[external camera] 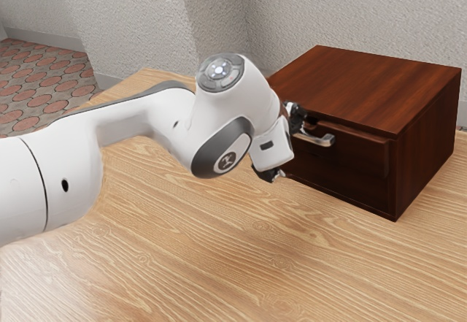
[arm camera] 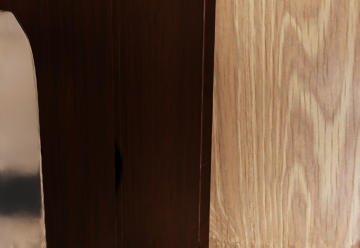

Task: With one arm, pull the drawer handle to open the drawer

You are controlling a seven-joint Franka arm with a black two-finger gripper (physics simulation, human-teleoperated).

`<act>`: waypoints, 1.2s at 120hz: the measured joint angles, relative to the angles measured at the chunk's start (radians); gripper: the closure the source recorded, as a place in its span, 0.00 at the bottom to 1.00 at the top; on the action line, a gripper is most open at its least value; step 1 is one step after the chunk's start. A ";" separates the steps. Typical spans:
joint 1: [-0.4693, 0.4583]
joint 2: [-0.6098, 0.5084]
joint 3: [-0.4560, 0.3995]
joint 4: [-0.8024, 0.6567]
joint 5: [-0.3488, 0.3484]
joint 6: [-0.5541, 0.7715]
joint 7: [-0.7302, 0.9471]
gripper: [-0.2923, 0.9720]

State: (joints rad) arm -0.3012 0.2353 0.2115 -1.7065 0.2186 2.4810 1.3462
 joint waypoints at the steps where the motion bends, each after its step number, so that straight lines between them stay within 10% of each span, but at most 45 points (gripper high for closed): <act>1: -0.001 -0.002 0.001 -0.001 0.000 -0.001 0.000 0.24; 144: -0.107 -0.386 0.064 -0.401 0.000 -0.100 0.001 0.24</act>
State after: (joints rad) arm -0.4086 -0.1502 0.2754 -2.1074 0.2184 2.3807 1.3477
